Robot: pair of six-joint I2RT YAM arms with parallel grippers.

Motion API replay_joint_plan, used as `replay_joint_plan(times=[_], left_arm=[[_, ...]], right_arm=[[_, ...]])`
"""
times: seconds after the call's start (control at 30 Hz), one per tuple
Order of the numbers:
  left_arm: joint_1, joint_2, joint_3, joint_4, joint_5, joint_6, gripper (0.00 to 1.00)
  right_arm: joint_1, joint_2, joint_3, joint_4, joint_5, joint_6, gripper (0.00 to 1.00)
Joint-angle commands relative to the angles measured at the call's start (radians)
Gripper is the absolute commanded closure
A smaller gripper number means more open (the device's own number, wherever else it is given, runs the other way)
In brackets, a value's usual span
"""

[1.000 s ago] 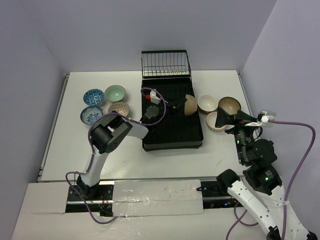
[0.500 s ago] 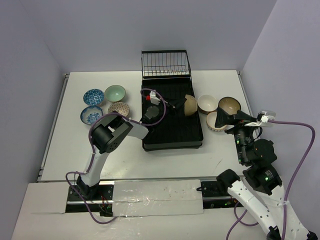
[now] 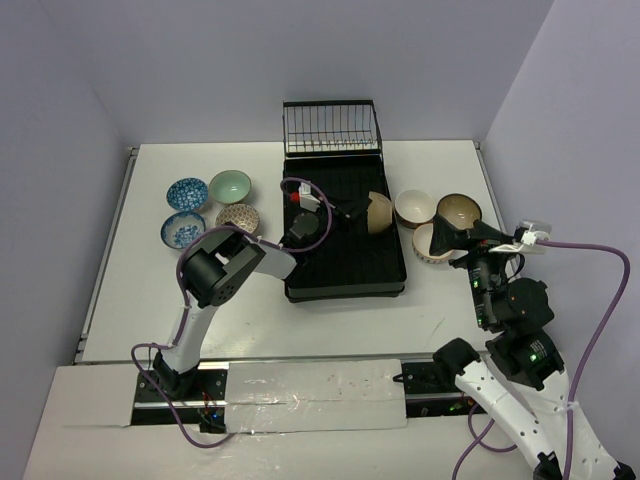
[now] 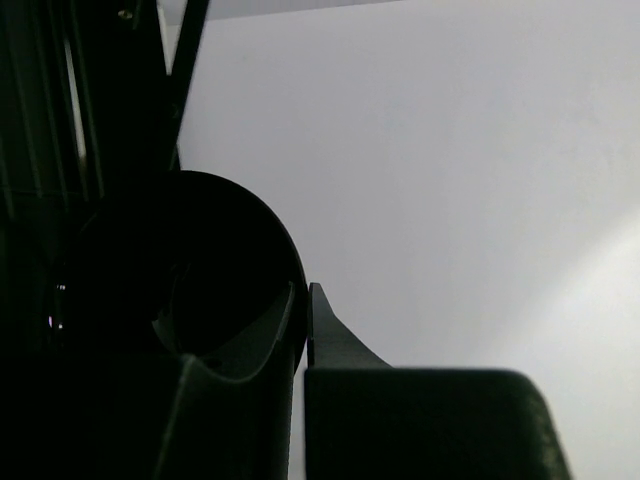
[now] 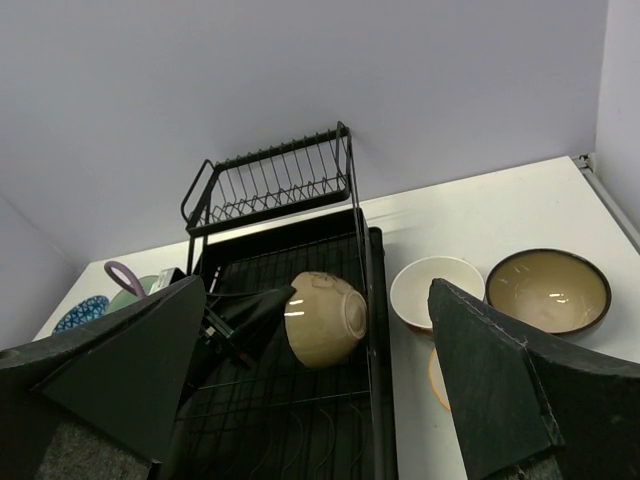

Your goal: Load the bowls into the dish rack

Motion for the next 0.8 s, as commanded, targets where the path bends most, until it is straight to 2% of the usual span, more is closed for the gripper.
replay_joint_plan(times=[0.0, 0.23, 0.3, 0.33, 0.53, 0.63, 0.77], left_arm=[[-0.005, -0.024, -0.022, 0.036, -0.022, 0.012, 0.91], [-0.005, -0.01, -0.007, -0.001, -0.016, 0.016, 0.82], [-0.003, -0.016, -0.007, -0.004, -0.011, 0.027, 0.75], [-0.003, -0.025, -0.007, -0.01, -0.01, 0.035, 0.68], [-0.003, -0.094, -0.007, -0.065, -0.002, 0.099, 0.4], [-0.005, -0.152, -0.008, -0.144, -0.006, 0.142, 0.25], [-0.009, -0.252, 0.01, -0.337, -0.029, 0.225, 0.11]], right_arm=[[0.01, -0.013, 0.001, 0.033, -0.007, -0.011, 0.0], [0.008, -0.022, -0.003, 0.033, -0.007, -0.013, 0.0], [0.01, -0.024, -0.002, 0.035, -0.007, -0.011, 0.0], [0.01, -0.024, -0.002, 0.035, -0.007, -0.011, 0.0], [0.011, -0.025, -0.003, 0.035, -0.008, -0.013, 0.0], [0.011, -0.03, -0.003, 0.035, -0.008, -0.011, 0.0], [0.011, -0.035, -0.005, 0.035, -0.005, -0.011, 0.0]])
